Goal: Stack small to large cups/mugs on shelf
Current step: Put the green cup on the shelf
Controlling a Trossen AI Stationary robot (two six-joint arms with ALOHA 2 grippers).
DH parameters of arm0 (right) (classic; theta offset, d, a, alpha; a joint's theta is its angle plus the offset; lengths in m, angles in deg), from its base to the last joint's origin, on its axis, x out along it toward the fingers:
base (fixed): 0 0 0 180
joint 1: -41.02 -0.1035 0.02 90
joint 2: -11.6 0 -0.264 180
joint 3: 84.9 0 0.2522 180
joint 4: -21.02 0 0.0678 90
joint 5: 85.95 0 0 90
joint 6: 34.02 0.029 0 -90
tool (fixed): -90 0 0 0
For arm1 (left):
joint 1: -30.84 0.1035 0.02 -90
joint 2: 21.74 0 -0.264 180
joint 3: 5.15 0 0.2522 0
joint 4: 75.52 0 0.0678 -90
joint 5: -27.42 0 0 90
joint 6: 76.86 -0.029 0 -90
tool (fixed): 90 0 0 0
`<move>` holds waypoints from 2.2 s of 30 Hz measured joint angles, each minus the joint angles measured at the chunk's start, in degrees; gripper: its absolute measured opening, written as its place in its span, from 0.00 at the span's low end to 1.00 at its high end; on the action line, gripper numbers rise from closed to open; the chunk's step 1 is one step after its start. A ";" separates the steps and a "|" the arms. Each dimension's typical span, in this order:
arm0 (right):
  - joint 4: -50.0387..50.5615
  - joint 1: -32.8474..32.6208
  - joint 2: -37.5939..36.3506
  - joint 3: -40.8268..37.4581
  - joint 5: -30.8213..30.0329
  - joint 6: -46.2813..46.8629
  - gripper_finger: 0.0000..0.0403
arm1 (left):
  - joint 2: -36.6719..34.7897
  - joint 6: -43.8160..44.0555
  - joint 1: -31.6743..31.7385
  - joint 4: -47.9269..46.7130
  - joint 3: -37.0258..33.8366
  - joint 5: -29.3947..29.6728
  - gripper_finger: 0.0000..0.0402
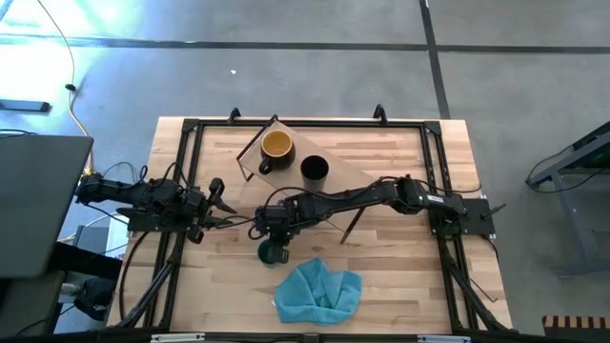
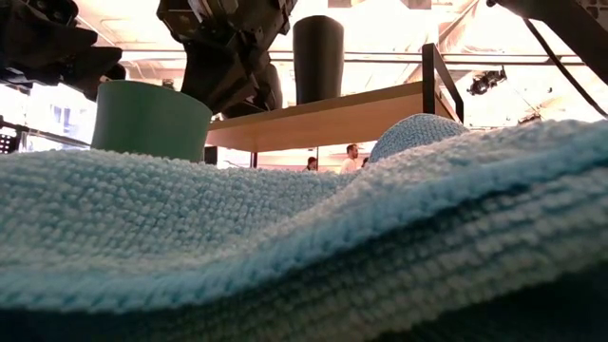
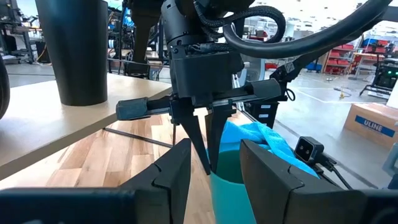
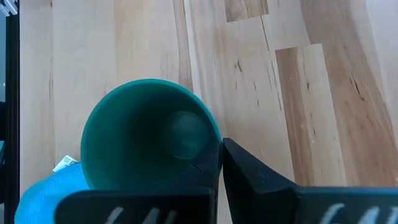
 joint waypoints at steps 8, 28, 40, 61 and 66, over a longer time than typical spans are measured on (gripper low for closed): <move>1.91 -0.06 -0.01 2.89 0.12 0.15 0.00 | -0.01 0.46 -0.02 -0.02 0.00 -0.01 0.31; 7.52 0.03 -0.74 6.47 2.01 1.59 0.00 | -0.01 0.48 -0.01 -0.04 0.02 0.00 0.31; 9.11 0.05 -3.25 6.47 2.16 1.81 0.00 | 0.00 0.63 -0.01 -0.02 0.02 0.00 0.31; 16.01 0.03 -10.76 6.47 2.12 4.12 0.00 | -0.01 1.50 -0.02 -0.01 0.02 0.01 0.31; 17.84 -0.03 -13.45 6.47 1.80 5.19 0.00 | 0.00 1.78 -0.02 -0.04 0.02 0.00 0.31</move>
